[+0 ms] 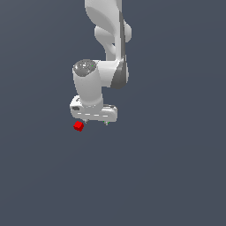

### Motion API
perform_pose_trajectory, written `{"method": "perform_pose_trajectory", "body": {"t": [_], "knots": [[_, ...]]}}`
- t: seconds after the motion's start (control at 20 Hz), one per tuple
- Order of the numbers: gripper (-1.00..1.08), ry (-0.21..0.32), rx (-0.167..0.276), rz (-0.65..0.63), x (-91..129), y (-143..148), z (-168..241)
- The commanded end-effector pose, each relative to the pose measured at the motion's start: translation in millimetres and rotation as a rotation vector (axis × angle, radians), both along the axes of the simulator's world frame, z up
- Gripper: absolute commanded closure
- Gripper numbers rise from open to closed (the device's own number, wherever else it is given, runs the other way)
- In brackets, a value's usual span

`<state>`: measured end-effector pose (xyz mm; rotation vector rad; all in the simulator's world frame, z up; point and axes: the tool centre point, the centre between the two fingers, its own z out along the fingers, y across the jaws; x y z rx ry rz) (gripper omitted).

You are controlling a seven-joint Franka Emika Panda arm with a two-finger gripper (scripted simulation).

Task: Stack the red cube on top of the green cube.

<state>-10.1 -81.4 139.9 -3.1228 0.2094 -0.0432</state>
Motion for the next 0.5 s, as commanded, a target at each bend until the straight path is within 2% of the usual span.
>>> {"method": "perform_pose_trajectory", "body": {"t": [0.0, 0.2, 0.45], "knots": [[-0.92, 0.009, -0.003, -0.055, -13.8, -37.3, -20.4], [-0.92, 0.021, -0.007, -0.128, -34.7, -86.3, -48.1], [-0.92, 0.029, -0.008, -0.181, -51.7, -120.6, -68.0]]}}
